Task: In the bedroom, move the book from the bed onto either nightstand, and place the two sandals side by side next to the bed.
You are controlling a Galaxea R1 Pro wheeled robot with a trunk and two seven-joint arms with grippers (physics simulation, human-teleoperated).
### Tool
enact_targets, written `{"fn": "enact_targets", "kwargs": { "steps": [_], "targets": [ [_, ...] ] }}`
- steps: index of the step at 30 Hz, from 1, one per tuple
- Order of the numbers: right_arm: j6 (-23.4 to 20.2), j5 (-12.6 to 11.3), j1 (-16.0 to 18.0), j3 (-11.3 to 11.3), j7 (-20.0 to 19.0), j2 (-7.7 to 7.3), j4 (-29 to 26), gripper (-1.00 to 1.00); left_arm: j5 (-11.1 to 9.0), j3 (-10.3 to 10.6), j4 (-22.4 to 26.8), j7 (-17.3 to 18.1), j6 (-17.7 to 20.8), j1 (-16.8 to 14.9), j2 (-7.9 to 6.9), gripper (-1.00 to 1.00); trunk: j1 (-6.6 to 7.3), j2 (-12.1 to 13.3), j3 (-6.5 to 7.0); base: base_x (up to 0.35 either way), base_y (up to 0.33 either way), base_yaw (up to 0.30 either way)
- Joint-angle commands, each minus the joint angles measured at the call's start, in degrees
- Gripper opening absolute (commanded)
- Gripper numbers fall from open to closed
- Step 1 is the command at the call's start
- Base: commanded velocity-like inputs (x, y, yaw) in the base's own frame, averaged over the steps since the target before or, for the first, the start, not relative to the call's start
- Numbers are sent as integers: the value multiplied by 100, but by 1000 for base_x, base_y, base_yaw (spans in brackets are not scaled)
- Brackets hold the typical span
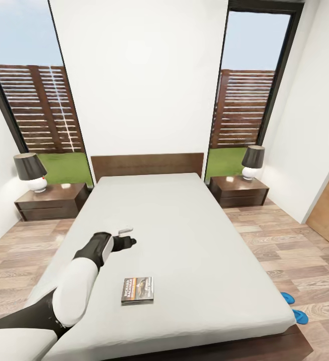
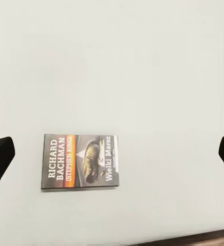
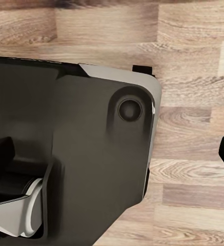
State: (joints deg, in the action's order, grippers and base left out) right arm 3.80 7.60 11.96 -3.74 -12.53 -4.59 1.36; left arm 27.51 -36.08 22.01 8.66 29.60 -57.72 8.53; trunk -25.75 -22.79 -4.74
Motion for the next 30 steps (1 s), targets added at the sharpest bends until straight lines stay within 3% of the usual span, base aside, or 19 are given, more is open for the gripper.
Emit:
{"fn": "enact_targets", "kwargs": {
  "steps": [1,9,15,23,30],
  "targets": [
    [33,58,8,-40,-12,-1,14,100,61,-41,-85,36,-5,-8,11,100,-4,-13,-13,0,0,0],
    [33,64,8,-39,-11,1,14,100,71,-40,-349,-68,-6,-14,16,100,-4,-13,-13,0,0,0],
    [37,66,8,-39,-12,2,16,100,71,-40,-419,-433,58,-98,23,100,-4,-13,-13,0,0,0],
    [38,67,8,-39,-11,5,22,100,59,-40,-443,-658,426,-280,9,100,-4,-13,-13,0,0,0],
    [36,67,8,-42,-7,28,23,100,47,-40,-396,-705,489,-324,-21,100,-4,-13,-13,0,0,0]
  ]
}}
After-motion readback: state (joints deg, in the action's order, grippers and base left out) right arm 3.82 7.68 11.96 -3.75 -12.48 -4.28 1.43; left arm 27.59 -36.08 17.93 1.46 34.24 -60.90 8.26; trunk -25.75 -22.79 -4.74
